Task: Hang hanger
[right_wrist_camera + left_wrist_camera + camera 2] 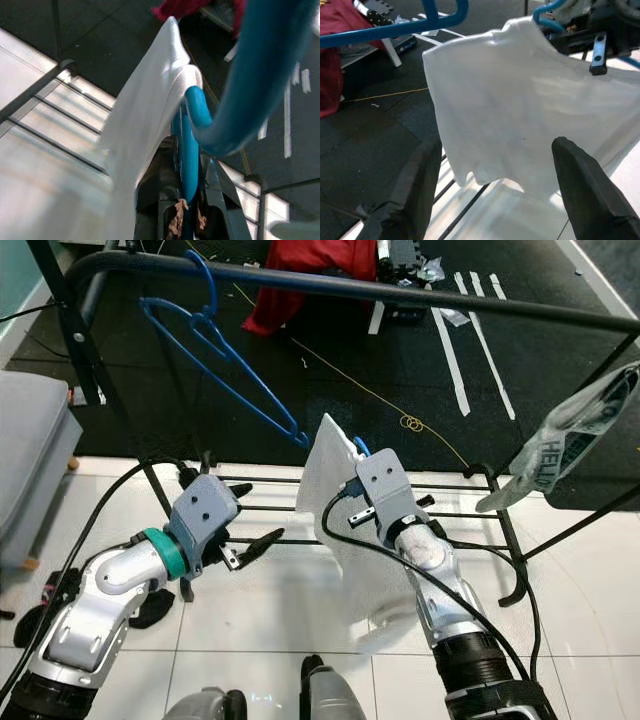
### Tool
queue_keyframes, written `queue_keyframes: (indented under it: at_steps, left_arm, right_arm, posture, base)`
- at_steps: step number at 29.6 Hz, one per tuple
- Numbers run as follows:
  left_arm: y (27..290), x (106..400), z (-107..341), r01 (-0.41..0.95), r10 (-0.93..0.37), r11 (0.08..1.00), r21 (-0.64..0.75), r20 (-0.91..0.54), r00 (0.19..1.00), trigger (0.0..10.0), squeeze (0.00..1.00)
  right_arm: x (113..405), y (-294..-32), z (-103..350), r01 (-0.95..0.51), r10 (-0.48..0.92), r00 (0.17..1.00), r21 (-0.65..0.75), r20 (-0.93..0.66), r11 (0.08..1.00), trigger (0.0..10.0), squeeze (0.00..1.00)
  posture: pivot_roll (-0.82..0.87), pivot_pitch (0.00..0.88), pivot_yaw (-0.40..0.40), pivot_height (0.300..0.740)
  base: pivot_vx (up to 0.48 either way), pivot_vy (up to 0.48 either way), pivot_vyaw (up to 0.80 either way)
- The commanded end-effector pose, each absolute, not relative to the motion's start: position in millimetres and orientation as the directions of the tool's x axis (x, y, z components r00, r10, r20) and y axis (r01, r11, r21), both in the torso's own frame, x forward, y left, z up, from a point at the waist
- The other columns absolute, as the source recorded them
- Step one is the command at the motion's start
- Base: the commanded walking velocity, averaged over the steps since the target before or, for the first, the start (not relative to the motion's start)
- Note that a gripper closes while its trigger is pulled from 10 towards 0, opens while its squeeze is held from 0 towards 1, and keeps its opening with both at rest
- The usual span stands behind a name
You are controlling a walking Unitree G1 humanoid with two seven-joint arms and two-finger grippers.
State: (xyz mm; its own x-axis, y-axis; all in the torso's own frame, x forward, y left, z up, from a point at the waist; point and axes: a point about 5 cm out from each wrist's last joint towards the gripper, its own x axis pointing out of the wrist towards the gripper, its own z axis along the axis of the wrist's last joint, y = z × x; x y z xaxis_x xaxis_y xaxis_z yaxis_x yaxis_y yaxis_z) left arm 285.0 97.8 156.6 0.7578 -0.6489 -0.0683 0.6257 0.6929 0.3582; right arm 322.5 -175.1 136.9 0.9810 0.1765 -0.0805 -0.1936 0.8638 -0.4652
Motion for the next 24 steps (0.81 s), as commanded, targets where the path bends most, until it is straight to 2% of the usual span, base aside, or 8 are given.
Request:
queue_keyframes:
  at_steps: [1,9,24]
  left_arm:
    - [98,283,149,0.622,-0.634,0.702,0.347,-0.094,0.768,10.0,0.0]
    - [96,280,148,0.635,-0.644,0.687,0.353,-0.108,0.757,10.0,0.0]
    - [92,275,151,0.69,-0.698,0.615,0.382,-0.144,0.702,10.0,0.0]
  right_arm:
    - [318,-180,155,-0.097,0.134,0.99,-0.501,0.039,0.86,0.0,0.0]
    - [318,-189,190,0.065,0.033,0.982,-0.491,0.188,0.869,0.0,0.0]
    - [339,-196,227,0.1,0.0,0.974,-0.425,0.228,0.9,0.0,0.0]
  posture:
    - [-0.05,0.133,0.005,0.74]
    - [-0.05,0.137,0.017,0.74]
    - [-0.05,0.138,0.021,0.74]
  base:
    - [0.0,0.0,0.0]
    - [0.0,0.0,0.0]
    - [0.0,0.0,0.0]
